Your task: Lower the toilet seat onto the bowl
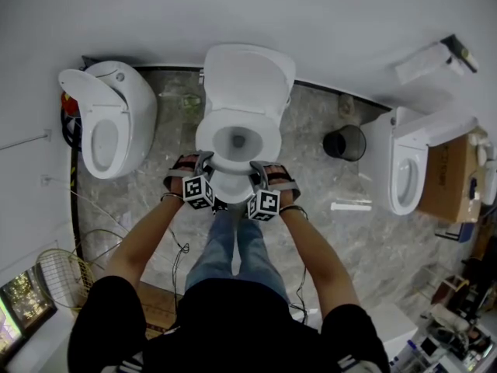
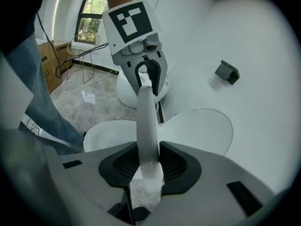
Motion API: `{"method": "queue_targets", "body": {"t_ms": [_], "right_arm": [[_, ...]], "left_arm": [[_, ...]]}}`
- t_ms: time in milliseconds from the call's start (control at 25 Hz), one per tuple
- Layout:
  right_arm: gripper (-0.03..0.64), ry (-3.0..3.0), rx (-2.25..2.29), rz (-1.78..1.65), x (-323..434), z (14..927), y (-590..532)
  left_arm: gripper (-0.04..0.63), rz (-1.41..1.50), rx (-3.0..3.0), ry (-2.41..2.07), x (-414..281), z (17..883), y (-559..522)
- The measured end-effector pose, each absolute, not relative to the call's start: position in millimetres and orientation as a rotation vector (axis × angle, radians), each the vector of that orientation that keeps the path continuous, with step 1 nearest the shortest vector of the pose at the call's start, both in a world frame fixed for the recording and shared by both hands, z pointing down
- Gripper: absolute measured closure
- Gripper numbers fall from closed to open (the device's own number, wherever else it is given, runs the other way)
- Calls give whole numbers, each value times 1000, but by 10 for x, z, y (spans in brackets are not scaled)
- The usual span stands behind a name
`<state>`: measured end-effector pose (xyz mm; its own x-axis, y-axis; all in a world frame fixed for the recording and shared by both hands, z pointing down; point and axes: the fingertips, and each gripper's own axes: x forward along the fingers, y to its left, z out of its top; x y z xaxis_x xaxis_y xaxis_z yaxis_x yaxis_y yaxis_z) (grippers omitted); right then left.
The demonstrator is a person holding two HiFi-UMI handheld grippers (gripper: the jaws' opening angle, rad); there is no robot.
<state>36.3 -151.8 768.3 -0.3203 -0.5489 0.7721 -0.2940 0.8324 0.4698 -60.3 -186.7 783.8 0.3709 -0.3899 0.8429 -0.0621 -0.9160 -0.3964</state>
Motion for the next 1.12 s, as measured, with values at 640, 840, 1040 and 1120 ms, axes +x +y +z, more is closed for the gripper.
{"method": "queue_targets", "body": {"t_ms": [640,840,1040,1120], "right_arm": [[472,-1883,551,-283,227,8098,-1045],[456,-1902,577,-219,195,8163,-923],[419,-1957,769,60,341,8026,-799],[402,-1999,887,382,411,8038,-630]], "left_arm": [[439,-1641,-2254,270,-750,8256,-1389],[436,-1668,-2222,251,-791,8361,-1268],[433,-1659,-2218,243,-764,8362,-1241],[430,-1659,-2213,228,-775,8396,-1209]]}}
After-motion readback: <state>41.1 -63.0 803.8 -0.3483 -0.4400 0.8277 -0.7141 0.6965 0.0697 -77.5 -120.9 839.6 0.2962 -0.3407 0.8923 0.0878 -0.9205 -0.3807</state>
